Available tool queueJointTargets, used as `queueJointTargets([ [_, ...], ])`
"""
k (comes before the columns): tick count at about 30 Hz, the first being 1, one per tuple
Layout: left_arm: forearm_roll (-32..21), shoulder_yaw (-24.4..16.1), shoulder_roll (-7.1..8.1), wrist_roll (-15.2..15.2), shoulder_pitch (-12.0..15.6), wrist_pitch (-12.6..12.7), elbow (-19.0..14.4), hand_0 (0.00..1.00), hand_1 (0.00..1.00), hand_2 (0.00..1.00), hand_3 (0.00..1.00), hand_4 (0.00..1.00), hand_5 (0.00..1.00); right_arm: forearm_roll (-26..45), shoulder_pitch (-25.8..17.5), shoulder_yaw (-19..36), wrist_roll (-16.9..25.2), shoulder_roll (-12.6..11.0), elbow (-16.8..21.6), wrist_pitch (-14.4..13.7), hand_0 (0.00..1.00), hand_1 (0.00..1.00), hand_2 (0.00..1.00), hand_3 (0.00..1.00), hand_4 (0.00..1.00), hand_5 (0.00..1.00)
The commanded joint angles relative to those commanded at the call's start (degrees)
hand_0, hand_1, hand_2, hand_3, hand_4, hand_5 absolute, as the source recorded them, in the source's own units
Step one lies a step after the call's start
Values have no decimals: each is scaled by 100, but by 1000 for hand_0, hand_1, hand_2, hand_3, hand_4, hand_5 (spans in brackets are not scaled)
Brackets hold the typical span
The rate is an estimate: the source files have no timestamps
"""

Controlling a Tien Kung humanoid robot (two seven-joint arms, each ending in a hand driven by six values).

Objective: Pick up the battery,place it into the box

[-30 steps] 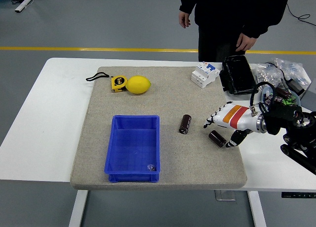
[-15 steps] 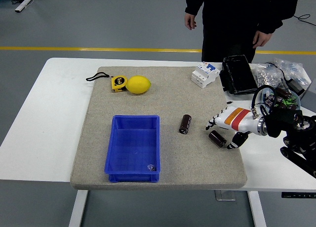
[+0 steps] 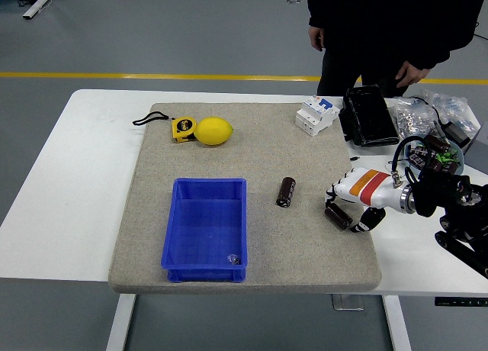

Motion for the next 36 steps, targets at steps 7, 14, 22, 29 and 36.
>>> queueJointTargets([
  [7,4,0,0,-2,-5,-3,0,753,705,730,619,689,607,32,-1,3,12,17,-5,-28,647,502,542,512,889,112],
  [14,13,-17,3,-6,3,-3,0,753,706,730,619,689,608,71,21,29,5,17,3,7,626,487,525,493,877,108],
  [22,68,-58,17,8,52,-9,0,753,706,730,618,689,607,152,38,38,-4,17,120,49,617,479,518,490,868,105],
  [29,102,-87,34,15,111,-7,0,753,704,728,619,690,609,188,58,203,-50,61,351,82,614,473,514,491,847,108],
  [36,180,-127,55,36,166,-13,0,753,703,728,619,690,608,158,162,573,-161,400,579,52,615,473,514,492,848,111],
])
